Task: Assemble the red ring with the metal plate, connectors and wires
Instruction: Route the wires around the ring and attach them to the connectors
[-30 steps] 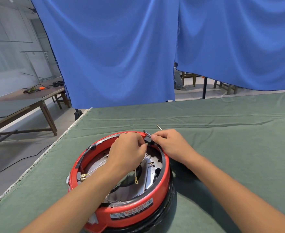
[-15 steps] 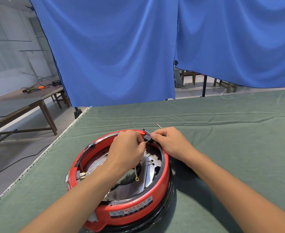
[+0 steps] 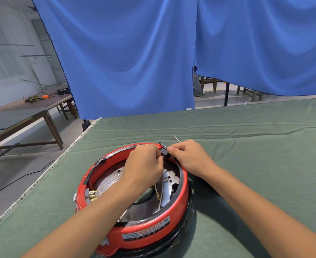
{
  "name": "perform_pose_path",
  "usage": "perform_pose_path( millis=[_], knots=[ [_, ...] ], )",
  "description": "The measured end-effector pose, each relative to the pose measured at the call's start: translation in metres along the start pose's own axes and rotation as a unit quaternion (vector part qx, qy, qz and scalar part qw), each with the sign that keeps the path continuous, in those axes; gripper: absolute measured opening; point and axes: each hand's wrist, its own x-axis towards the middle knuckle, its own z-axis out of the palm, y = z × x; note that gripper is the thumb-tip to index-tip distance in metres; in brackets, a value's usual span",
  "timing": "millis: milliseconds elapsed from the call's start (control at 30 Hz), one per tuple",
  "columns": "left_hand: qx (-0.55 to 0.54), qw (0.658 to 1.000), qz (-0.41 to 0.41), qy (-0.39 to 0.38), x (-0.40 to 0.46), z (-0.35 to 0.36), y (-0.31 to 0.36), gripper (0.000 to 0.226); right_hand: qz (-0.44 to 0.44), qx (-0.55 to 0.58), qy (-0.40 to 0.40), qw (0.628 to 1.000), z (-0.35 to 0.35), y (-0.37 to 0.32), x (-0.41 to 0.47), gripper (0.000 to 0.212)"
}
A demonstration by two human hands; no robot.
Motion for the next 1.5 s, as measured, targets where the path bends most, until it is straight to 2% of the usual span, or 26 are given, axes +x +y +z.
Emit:
perform_pose_path(
  millis=[433,600,767,900,1000,1100,1200,1267,1367,1433,1500],
  knots=[
    [0.042,0.999,0.006,0.009,0.002,0.009,0.002,0.017,-0.015,-0.050,0.001,0.999,-0.001,0.001,0.002,0.044],
    [0.120,0.992,0.031,0.001,0.007,0.003,0.008,0.013,0.001,-0.018,0.001,1.000,0.000,0.001,0.000,0.043],
    [0.147,0.987,0.058,-0.001,0.006,-0.003,0.006,0.016,0.015,0.019,-0.003,1.000,0.000,0.005,0.002,0.040],
    [0.136,0.990,0.034,0.011,0.006,-0.010,0.000,0.030,0.016,0.028,-0.005,0.999,-0.001,0.006,0.003,0.037],
    [0.143,0.990,0.000,0.012,0.015,-0.020,-0.006,0.026,0.017,0.015,-0.004,1.000,-0.002,0.006,0.004,0.031],
    [0.125,0.991,0.000,-0.043,0.027,-0.030,-0.014,0.011,0.037,0.054,0.007,0.998,-0.005,0.009,0.007,0.029],
    [0.085,0.987,0.045,-0.130,0.037,-0.033,-0.027,0.035,0.084,0.111,0.056,0.989,-0.012,0.019,0.013,0.026],
    [0.048,0.990,0.064,-0.119,0.039,-0.030,-0.034,0.041,0.102,0.075,0.096,0.987,-0.016,0.031,0.017,0.025],
    [0.007,0.991,0.073,-0.114,0.038,-0.020,-0.041,0.037,0.135,-0.003,0.123,0.983,-0.021,0.049,0.022,0.021],
    [0.002,0.990,0.070,-0.126,0.039,-0.014,-0.042,0.035,0.159,-0.009,0.104,0.982,-0.022,0.059,0.029,0.015],
    [0.000,0.991,0.073,-0.114,0.041,-0.011,-0.043,0.032,0.185,-0.051,0.051,0.980,-0.021,0.066,0.038,0.010]
  ],
)
